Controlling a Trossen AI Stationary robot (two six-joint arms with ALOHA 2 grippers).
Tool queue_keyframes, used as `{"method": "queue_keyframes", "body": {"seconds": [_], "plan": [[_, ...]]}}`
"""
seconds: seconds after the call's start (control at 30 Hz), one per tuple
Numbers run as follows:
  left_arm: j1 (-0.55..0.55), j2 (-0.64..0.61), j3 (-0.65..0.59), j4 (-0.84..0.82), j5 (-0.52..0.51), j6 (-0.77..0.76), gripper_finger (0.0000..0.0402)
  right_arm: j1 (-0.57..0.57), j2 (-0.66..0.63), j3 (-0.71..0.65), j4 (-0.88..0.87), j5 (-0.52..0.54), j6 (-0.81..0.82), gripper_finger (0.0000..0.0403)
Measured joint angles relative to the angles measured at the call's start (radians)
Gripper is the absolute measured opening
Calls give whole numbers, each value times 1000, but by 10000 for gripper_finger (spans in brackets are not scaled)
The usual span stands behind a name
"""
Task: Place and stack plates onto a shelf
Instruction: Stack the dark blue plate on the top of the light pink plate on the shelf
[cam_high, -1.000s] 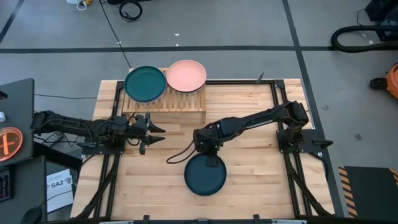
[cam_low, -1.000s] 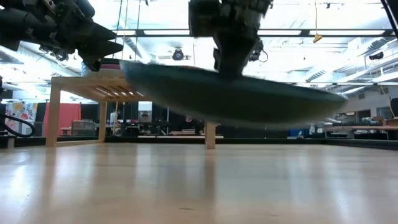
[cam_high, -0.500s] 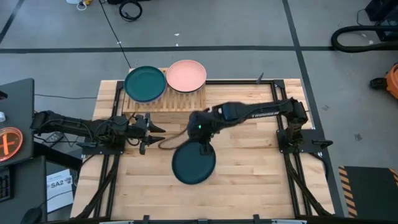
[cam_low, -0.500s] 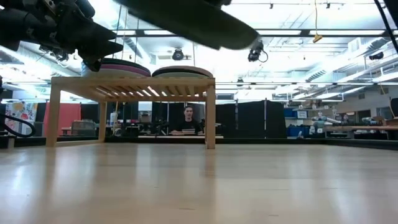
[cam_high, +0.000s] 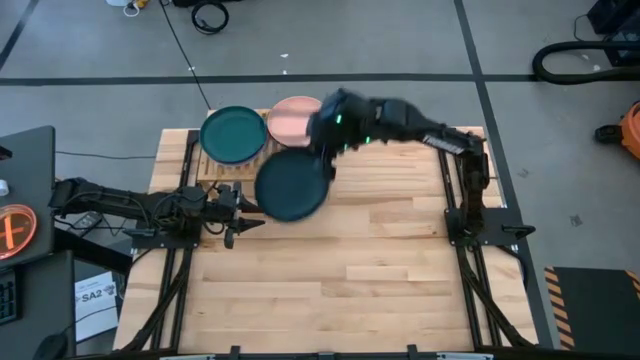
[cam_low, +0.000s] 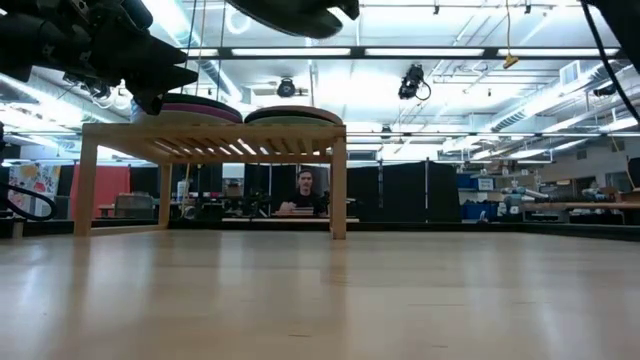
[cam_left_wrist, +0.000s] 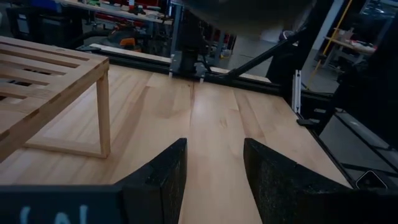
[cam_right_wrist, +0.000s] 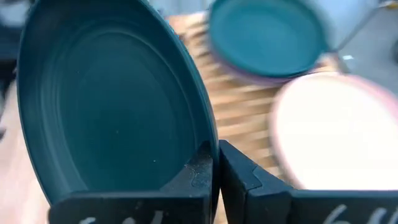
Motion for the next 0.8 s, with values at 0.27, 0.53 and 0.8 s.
{"method": "queue_keyframes", "body": {"seconds": [0.27, 0.53, 0.8], "plan": [[0, 0, 0, 0, -3, 0, 165, -206, -1, 60, 105, -1, 43, 19], [0, 0, 0, 0, -3, 0, 165, -401, 5, 52, 181, -5, 164, 19], [0, 0, 0, 0, -3, 0, 165, -492, 11, -7, 187, -56, 249, 19]]}}
